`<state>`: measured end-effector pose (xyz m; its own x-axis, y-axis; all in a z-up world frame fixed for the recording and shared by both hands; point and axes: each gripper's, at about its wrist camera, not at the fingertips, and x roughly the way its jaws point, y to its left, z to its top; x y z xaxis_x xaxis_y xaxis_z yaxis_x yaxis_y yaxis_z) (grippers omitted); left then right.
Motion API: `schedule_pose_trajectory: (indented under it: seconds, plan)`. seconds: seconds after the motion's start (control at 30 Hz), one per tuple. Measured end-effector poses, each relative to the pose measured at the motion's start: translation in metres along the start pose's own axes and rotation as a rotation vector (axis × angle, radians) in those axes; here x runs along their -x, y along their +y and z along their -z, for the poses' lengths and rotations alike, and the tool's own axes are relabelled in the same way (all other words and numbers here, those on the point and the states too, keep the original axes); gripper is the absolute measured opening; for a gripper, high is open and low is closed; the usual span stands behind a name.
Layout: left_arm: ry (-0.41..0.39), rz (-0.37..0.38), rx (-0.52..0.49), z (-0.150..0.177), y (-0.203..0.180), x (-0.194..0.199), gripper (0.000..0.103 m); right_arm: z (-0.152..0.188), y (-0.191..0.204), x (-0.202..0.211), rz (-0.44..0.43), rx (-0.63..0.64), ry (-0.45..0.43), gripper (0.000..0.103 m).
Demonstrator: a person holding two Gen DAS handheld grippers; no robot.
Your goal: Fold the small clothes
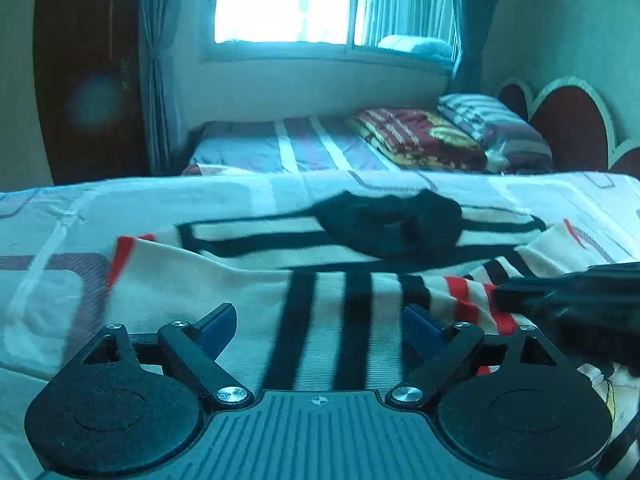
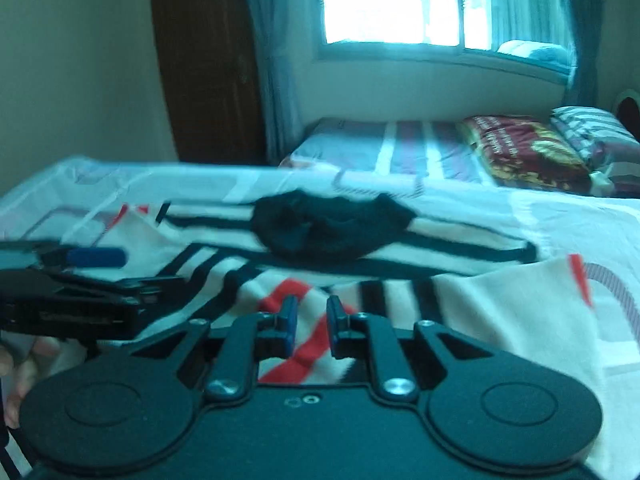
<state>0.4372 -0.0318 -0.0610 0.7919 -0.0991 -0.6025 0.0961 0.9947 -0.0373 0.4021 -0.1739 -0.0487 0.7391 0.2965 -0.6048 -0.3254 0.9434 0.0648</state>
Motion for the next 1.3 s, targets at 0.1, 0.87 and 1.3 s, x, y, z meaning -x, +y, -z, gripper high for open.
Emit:
schedule_pose_trajectory:
  seconds: [0.1, 0.87, 1.3]
  plan:
    - [0.047, -0.031, -0.041, 0.008, -0.011, -0.015, 0.091, 0.008, 0.008, -0.017, 0.014, 0.035, 0.035, 0.016]
    - [0.057, -0.109, 0.011, 0.046, 0.014, 0.079, 0.094, 0.028, -0.05, 0.071, -0.024, 0.004, -0.019, 0.024]
    - [0.226, 0.077, 0.248, 0.181, 0.081, 0.237, 0.071, 0.167, -0.128, 0.237, -0.182, -0.44, 0.237, 0.055]
